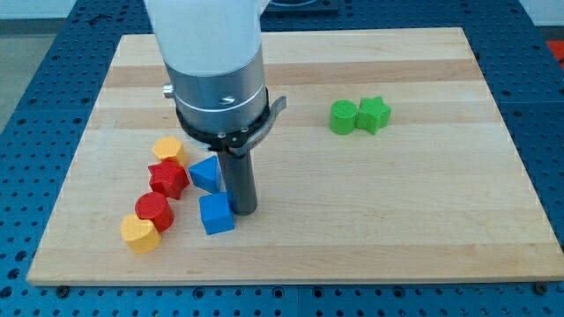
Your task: Move the blue cube and the blue triangle a bit up
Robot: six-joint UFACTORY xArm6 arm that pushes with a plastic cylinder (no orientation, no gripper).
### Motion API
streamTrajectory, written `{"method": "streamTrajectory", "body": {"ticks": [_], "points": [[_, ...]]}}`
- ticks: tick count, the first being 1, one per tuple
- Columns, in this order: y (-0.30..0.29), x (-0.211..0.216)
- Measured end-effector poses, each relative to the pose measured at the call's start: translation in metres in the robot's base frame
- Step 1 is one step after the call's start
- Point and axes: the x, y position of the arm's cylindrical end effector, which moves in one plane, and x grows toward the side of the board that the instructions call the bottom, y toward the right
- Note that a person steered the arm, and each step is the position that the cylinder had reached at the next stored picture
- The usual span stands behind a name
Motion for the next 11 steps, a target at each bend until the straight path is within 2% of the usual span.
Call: {"method": "streamTrajectory", "body": {"ticks": [1,3,5,6,7,9,11], "points": [[0.0,0.003],[0.066,-0.069],[0.066,-0.016],[0.062,0.06],[0.056,0.078],[0.0,0.066],[-0.031,0.067]]}}
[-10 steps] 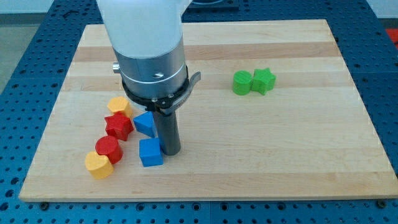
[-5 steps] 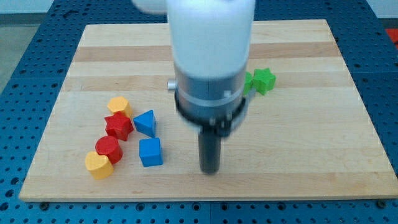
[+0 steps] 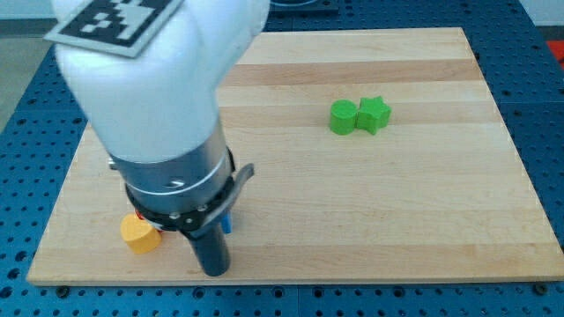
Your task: Move the blue cube and the blue triangle a bit up
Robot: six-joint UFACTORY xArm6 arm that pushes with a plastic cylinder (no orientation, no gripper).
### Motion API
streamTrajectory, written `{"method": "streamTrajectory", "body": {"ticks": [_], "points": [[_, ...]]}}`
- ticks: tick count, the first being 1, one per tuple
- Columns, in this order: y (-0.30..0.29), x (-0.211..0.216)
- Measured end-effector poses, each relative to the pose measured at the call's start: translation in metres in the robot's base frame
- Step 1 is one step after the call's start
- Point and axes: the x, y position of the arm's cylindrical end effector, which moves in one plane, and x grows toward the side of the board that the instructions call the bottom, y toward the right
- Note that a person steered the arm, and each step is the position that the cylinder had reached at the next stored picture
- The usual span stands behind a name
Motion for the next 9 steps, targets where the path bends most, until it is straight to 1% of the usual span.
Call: {"method": "streamTrajectory", "body": {"ticks": [1,3,5,8,9], "points": [[-0.004,-0.022],[0.013,-0.03],[0.019,-0.031],[0.02,-0.061],[0.02,-0.061]]}}
